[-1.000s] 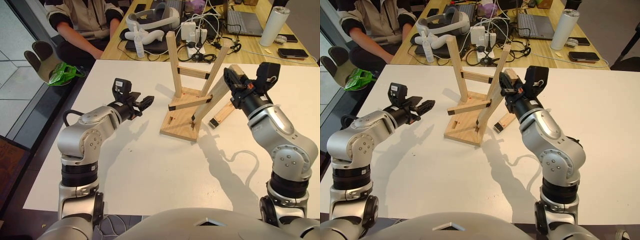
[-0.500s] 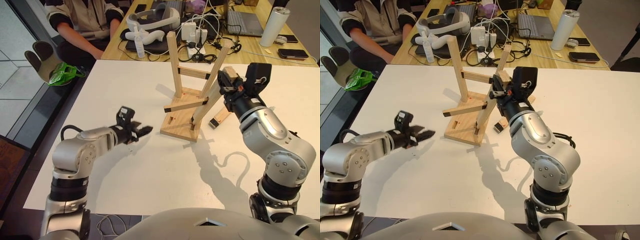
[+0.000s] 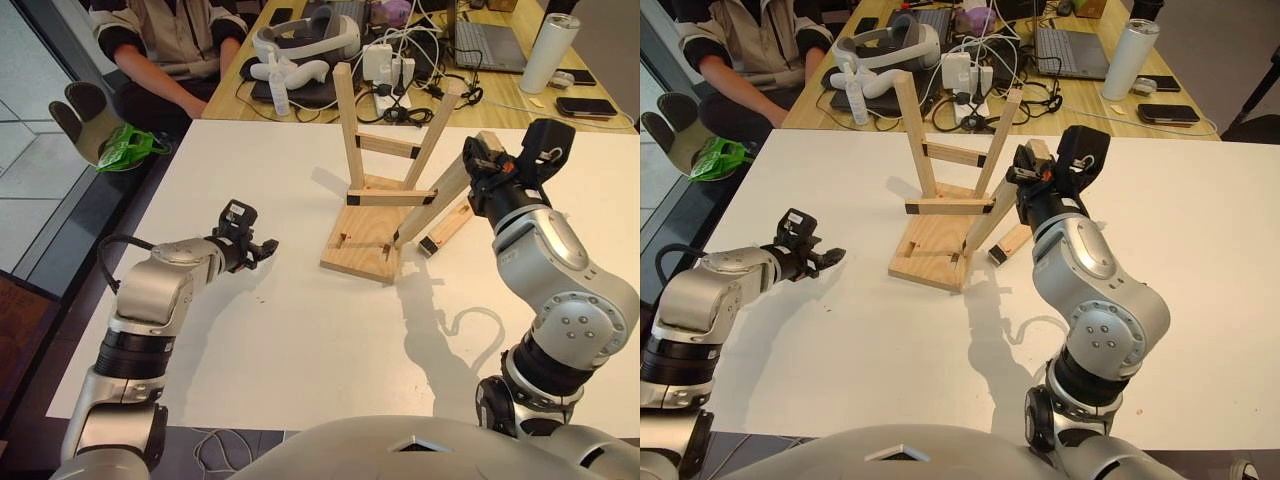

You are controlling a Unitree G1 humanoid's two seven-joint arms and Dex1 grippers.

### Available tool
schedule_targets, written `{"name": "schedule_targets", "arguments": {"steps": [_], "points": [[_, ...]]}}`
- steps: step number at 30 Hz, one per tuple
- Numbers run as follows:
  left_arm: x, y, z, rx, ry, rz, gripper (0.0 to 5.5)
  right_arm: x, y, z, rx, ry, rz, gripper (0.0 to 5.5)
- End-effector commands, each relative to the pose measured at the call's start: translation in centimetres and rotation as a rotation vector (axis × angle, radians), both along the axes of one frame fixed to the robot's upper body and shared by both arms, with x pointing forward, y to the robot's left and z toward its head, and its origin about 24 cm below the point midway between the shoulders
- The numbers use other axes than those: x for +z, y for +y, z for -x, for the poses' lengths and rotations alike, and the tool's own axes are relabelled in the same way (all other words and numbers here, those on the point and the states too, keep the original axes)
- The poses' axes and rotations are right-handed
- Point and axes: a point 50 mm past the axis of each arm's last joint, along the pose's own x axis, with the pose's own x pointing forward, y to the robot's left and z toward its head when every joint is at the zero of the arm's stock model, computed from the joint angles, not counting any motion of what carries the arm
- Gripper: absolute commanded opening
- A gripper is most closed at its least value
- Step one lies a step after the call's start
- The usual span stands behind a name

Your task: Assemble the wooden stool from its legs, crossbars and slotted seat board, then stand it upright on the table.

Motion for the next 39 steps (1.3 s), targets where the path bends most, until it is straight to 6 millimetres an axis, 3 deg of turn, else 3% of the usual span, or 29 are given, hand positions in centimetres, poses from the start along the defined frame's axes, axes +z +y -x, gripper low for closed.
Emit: {"name": "schedule_targets", "arguments": {"steps": [1, 6, 12, 15, 18, 24, 29, 34, 39], "points": [[-0.8, -1.6, -0.1, -0.065, 0.067, 0.032, 2.99, 0.9, 0.5, -0.4, 0.043, -0.014, -0.02, 1.02], [-2.0, -1.9, 1.5, -0.183, 0.169, -0.068, 2.99, 2.4, 0.4, -0.5, 0.039, -0.094, -0.09, 1.02], [-1.5, -3.9, 0.3, -0.219, 0.118, -0.069, 2.99, 1.9, -0.2, 0.1, 0.041, -0.094, -0.119, 1.02], [-0.4, -5.7, 0.0, -0.286, 0.107, 0.034, 2.99, 1.5, -0.8, 0.3, 0.026, -0.083, -0.155, 1.02], [0.1, -7.6, 1.1, -0.366, 0.169, 0.171, 2.99, 1.6, -0.9, 0.1, 0.013, -0.08, -0.195, 1.02], [-0.5, -11.2, 3.0, -0.463, 0.321, 0.304, 2.99, 2.2, -1.2, -0.2, 0.009, -0.097, -0.217, 1.02], [1.1, -13.7, 3.0, -0.459, 0.315, 0.461, 2.99, 0.9, -2.2, 1.3, 0.085, -0.055, -0.134, 1.02], [4.3, -14.0, 2.7, -0.442, 0.214, 0.55, 2.99, -1.0, -3.5, 2.7, 0.083, 0.026, -0.054, 1.02], [5.8, -12.1, 3.2, -0.436, 0.19, 0.515, 2.99, -1.2, -3.3, 2.5, -0.044, 0.02, -0.195, 1.02]]}}
